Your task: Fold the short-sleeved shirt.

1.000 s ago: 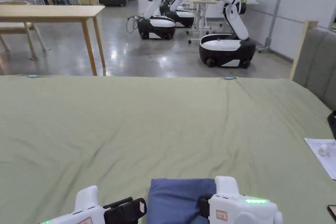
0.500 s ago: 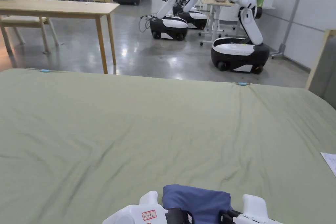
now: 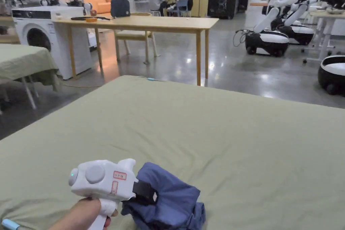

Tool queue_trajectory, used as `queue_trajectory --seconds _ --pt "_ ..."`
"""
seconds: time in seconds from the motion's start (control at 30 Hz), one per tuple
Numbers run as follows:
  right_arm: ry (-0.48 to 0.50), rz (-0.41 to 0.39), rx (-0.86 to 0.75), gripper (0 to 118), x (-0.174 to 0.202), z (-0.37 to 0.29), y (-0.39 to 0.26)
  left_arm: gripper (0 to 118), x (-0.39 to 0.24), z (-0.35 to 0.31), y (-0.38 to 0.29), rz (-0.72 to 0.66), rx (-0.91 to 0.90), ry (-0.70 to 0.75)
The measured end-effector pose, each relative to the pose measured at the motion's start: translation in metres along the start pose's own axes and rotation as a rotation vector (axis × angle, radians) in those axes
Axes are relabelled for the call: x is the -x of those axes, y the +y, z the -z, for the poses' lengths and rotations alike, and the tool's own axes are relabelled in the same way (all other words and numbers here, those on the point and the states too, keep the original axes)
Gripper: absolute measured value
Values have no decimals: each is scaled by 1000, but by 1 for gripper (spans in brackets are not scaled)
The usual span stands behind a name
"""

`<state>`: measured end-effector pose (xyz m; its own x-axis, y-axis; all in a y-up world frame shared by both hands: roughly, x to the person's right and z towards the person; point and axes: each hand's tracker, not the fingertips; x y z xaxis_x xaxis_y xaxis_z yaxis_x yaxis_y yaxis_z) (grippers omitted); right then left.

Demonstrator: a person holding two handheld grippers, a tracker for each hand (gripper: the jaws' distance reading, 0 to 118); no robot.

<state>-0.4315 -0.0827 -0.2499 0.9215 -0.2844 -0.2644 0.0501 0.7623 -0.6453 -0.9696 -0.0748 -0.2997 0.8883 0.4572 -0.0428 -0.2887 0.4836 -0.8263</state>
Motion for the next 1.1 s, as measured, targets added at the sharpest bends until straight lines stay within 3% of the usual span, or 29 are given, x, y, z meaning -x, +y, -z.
queue_trajectory --seconds 0.17,0.27,0.3,0.33,0.37,0.43,0.53,0.6,0.7,0.73,0.8,0.93,1.1 --pt "0 -12 17 0 12 2 -7 29 77 -31 27 -49 18 165" --pt "-12 -14 20 0 8 -2 -8 34 99 -37 19 -92 -28 171" --pt "-13 -13 23 0 4 -1 -8 55 103 -40 15 -126 -52 171" --pt "-16 -15 30 0 3 -2 -7 97 105 -45 13 -141 -92 203" --pt "-27 -23 36 0 1 -3 -7 114 108 -53 8 -145 -163 217" --pt "-39 -42 40 0 -3 -5 -5 111 111 -74 8 -156 -287 183" --pt "-53 -63 32 0 -8 -11 3 111 84 -105 5 -108 -303 334" --pt "-69 -94 17 0 -11 -16 13 102 50 -116 7 15 -357 488" --pt "-94 -137 -52 0 -16 -27 42 14 -18 -121 7 226 -473 618" --pt "-119 -160 -88 0 -15 -32 53 8 -41 -121 8 252 -511 606" --pt "-166 -211 -182 0 -12 -47 84 8 -89 -118 16 310 -589 500" --pt "-209 -242 -374 0 0 -89 141 8 -202 -120 16 473 -692 398" --pt "-202 -261 -504 0 16 -136 192 8 -306 -125 18 529 -832 271"
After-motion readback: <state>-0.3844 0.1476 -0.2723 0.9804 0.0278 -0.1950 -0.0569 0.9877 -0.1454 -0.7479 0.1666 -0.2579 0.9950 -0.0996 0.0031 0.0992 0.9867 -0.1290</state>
